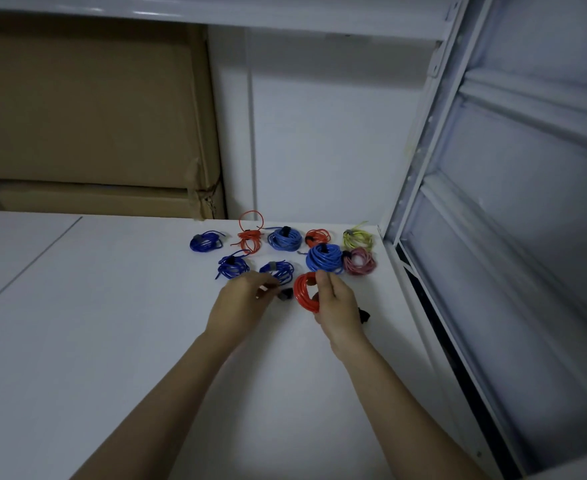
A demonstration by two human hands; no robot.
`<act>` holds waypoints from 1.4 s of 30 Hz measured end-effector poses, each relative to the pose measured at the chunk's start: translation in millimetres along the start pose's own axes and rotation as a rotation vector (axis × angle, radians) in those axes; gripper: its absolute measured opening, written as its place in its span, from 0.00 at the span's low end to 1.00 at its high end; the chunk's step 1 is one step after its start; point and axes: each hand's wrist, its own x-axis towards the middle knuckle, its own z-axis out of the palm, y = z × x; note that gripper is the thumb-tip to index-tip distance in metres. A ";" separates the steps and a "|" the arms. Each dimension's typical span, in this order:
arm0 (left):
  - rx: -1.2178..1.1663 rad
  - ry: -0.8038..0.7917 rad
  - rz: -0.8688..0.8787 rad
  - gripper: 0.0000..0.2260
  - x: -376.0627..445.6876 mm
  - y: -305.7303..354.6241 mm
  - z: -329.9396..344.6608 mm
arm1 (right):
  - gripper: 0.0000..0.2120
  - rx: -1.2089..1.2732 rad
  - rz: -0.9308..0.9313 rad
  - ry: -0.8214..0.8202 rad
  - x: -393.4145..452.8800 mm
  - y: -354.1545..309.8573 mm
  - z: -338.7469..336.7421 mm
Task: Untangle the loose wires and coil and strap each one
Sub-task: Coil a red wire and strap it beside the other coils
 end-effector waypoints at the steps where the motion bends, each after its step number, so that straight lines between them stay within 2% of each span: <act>1: -0.055 0.025 0.006 0.09 0.7 3.2 -3.1 | 0.13 -0.020 -0.064 0.026 0.3 -3.6 -2.5; 4: -0.193 0.062 0.050 0.10 0.4 17.9 -10.9 | 0.08 -0.047 -0.226 0.006 0.7 -19.3 -8.5; 8: -0.417 0.063 0.051 0.09 -3.1 38.8 -20.0 | 0.09 -0.088 -0.271 -0.156 -0.7 -29.4 -10.8; 12: -0.872 -0.049 -0.121 0.10 -4.8 48.7 -30.2 | 0.11 -0.068 -0.301 -0.144 -3.9 -29.0 -17.0; 17: -1.223 -0.172 -0.289 0.09 -3.3 52.1 -35.5 | 0.11 -0.079 -0.340 -0.121 -7.2 -33.3 -21.1; 21: -1.274 -0.204 -0.305 0.12 -1.0 54.4 -35.0 | 0.11 -0.100 -0.436 -0.077 -10.4 -34.5 -21.9; 25: -1.278 -0.182 -0.338 0.10 1.2 56.3 -36.5 | 0.13 -0.145 -0.495 -0.116 -13.8 -33.0 -22.9; 33: -1.196 -0.132 -0.312 0.09 6.2 53.8 -39.1 | 0.15 -0.072 -0.448 -0.364 -13.0 -36.7 -32.3; 39: -1.170 -0.152 -0.321 0.10 7.8 54.4 -39.1 | 0.13 -0.095 -0.510 -0.229 -11.5 -37.2 -26.6; 42: -1.135 -0.132 -0.315 0.17 6.5 53.4 -37.6 | 0.13 -0.073 -0.481 -0.235 -12.0 -35.0 -23.7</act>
